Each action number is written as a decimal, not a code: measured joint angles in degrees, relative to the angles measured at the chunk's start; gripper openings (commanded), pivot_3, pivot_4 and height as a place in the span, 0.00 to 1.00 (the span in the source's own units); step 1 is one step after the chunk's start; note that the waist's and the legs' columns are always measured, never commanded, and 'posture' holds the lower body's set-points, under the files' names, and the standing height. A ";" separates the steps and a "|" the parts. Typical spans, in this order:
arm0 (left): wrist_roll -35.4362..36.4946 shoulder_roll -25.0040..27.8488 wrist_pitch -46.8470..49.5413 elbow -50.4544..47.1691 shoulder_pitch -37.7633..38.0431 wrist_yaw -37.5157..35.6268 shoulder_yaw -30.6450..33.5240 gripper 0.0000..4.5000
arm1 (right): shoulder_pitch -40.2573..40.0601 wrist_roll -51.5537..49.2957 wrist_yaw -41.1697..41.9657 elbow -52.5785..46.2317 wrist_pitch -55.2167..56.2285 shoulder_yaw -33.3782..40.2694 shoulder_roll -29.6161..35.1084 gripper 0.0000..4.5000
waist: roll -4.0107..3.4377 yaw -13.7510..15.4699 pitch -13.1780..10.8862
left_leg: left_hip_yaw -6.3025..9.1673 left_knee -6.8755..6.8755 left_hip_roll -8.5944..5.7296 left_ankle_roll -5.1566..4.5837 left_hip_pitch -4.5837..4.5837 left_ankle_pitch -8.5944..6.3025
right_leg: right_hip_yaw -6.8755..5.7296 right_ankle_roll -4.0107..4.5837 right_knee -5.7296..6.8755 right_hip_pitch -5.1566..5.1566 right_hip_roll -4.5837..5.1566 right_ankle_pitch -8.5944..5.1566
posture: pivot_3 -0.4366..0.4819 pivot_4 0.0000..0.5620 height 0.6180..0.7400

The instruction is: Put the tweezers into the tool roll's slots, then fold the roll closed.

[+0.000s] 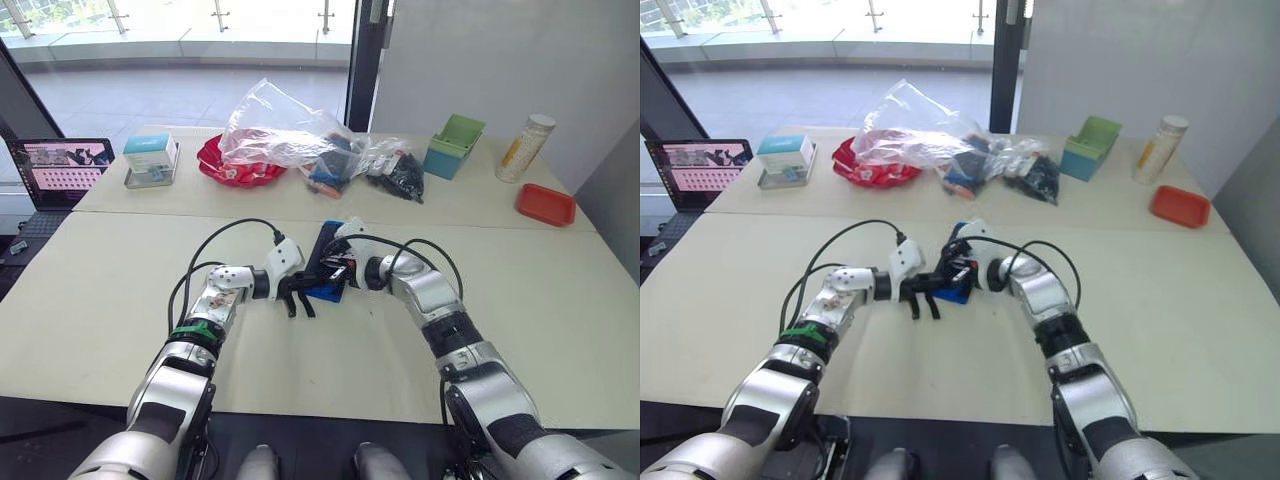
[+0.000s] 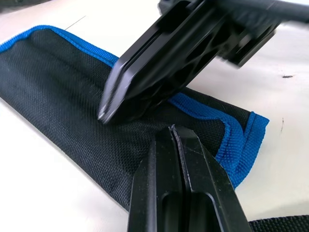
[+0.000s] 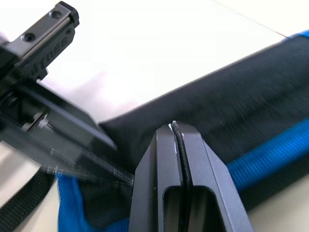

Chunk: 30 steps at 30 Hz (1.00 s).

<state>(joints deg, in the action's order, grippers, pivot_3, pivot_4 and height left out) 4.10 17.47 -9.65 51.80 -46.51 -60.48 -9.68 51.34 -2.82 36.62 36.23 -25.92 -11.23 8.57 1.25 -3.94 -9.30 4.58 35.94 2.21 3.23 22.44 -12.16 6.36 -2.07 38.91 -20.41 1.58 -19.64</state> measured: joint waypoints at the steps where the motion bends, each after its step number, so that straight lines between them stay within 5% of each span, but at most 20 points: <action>1: -0.01 0.05 0.08 -0.02 0.09 0.10 0.00 0.01 | 0.64 0.29 -0.19 1.79 0.67 -0.13 -0.27 0.00 | 0.00 -0.07 0.00 | 0.00 0.01 0.00 0.00 -0.11 0.00 | 0.00 0.00 0.00 0.10 0.00 0.00 | 0.48 0.27 0.86; 16: -0.67 0.13 0.84 -3.21 1.52 -0.92 -0.21 0.01 | 14.59 2.22 -14.36 29.59 13.78 5.00 -1.95 0.00 | -0.02 0.09 0.00 | 0.08 -0.16 -0.24 -0.35 -0.12 0.26 | 0.03 -0.02 0.10 0.12 0.18 0.00 | 0.48 0.27 0.86; 28: -0.47 0.25 2.46 -3.98 1.60 -0.46 0.64 0.01 | 13.51 0.10 -11.83 31.70 19.63 11.07 -2.45 0.00 | -0.03 -0.12 -0.04 | 0.09 -0.16 -0.26 -0.35 -0.02 0.26 | 0.02 -0.02 0.08 0.03 0.19 0.00 | 0.48 0.27 0.86; 30: 0.45 0.96 4.28 -6.32 2.27 -0.40 1.41 0.01 | 10.15 -2.14 -7.37 24.83 19.93 12.24 -1.79 0.00 | -0.09 -0.15 -0.14 | 0.11 -0.12 -0.25 -0.35 0.20 0.26 | 0.00 -0.02 0.09 -0.14 0.18 0.00 | 0.48 0.27 0.86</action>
<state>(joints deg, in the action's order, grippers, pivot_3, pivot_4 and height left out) 4.55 18.43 -5.37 45.47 -44.24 -60.87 -8.27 61.49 -4.96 29.25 61.06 -6.00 1.01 6.79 1.16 -4.09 -9.44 4.69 35.82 1.96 2.88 22.64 -11.89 6.36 -2.10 39.00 -20.56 1.76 -19.64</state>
